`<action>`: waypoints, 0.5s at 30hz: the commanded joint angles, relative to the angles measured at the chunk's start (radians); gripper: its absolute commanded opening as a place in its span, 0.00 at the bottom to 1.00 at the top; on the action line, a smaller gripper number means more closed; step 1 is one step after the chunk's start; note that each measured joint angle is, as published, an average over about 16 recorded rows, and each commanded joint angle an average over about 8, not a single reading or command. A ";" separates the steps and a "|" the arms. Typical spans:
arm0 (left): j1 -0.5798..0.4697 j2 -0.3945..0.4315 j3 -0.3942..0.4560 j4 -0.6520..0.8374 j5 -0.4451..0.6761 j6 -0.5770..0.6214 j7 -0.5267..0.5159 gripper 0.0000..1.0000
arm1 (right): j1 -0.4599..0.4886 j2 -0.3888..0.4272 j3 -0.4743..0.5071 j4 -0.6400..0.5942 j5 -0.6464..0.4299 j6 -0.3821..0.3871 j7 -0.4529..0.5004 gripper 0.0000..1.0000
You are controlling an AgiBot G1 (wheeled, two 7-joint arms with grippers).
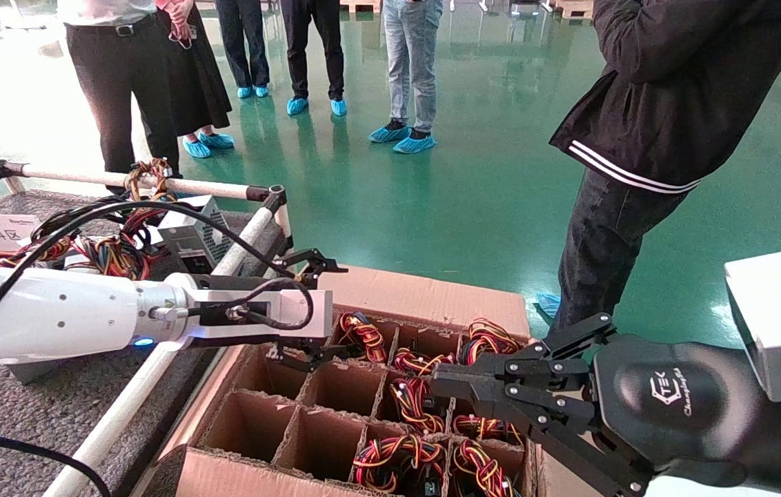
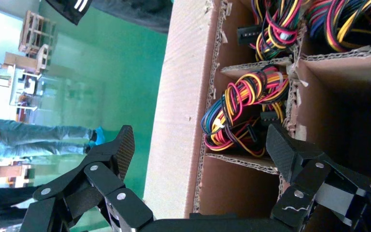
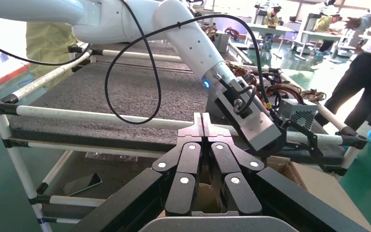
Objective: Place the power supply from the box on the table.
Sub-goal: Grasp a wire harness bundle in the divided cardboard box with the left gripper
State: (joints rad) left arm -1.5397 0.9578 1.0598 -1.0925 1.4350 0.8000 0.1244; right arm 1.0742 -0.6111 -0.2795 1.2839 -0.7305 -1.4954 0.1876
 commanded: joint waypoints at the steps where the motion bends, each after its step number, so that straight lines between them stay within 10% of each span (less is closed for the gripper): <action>1: -0.001 0.004 0.007 0.007 0.001 -0.011 0.005 1.00 | 0.000 0.000 0.000 0.000 0.000 0.000 0.000 0.00; 15: -0.025 0.040 0.082 0.058 -0.029 -0.064 0.029 1.00 | 0.000 0.000 0.000 0.000 0.000 0.000 0.000 0.00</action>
State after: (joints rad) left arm -1.5667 0.9981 1.1424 -1.0334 1.4042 0.7360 0.1539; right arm 1.0742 -0.6111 -0.2795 1.2839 -0.7305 -1.4954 0.1876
